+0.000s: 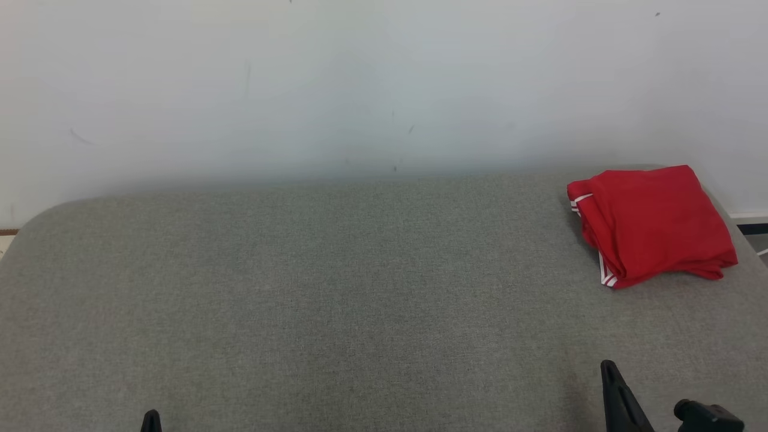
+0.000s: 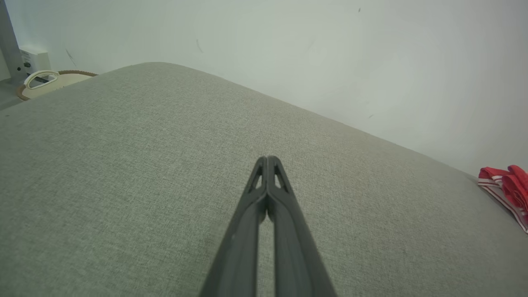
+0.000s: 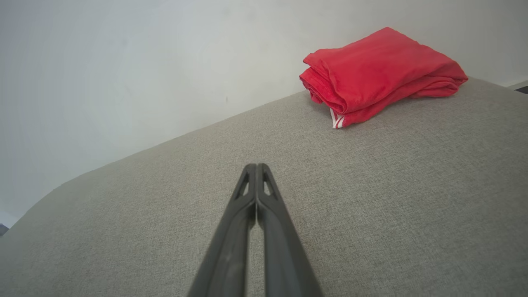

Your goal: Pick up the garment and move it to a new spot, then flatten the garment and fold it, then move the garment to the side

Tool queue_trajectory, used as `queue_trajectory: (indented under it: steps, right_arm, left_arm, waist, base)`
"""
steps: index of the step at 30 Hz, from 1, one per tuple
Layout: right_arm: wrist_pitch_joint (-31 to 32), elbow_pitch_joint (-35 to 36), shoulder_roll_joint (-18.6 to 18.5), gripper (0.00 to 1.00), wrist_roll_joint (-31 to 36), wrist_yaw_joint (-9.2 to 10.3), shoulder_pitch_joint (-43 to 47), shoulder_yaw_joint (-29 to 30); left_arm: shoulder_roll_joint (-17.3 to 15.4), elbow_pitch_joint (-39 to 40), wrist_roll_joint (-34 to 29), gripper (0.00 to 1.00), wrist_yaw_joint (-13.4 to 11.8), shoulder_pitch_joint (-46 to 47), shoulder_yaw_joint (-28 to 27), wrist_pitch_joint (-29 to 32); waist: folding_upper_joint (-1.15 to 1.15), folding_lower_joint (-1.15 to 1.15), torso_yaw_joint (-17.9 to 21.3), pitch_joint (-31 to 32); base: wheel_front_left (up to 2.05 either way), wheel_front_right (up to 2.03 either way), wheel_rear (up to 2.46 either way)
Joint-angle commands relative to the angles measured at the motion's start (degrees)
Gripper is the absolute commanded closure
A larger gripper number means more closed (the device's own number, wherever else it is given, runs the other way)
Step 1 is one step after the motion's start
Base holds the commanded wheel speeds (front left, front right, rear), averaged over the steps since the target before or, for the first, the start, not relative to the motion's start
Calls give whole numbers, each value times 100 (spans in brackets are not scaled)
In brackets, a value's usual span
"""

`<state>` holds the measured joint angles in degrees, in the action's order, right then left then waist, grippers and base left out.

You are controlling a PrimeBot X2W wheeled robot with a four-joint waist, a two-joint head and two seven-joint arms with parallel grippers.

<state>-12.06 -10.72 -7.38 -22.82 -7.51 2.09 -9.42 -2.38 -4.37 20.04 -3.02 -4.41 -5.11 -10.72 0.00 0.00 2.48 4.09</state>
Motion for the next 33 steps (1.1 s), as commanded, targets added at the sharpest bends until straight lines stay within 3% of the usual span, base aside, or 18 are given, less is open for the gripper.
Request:
queue_trajectory:
  steps: [1,33]
  right_arm:
    - [39,92,-17,100,-288,0,-117,71]
    - [681,130,64,100,-3135,1,-215,746]
  left_arm:
    - [-34,25,290,100,56,171,4,43]
    - [-48,-466,3137,100,465,661,170,684]
  waist:
    - [0,0,-4,-6]
    - [0,0,-75,-132]
  base:
    - [0,0,0]
    - [0,0,0]
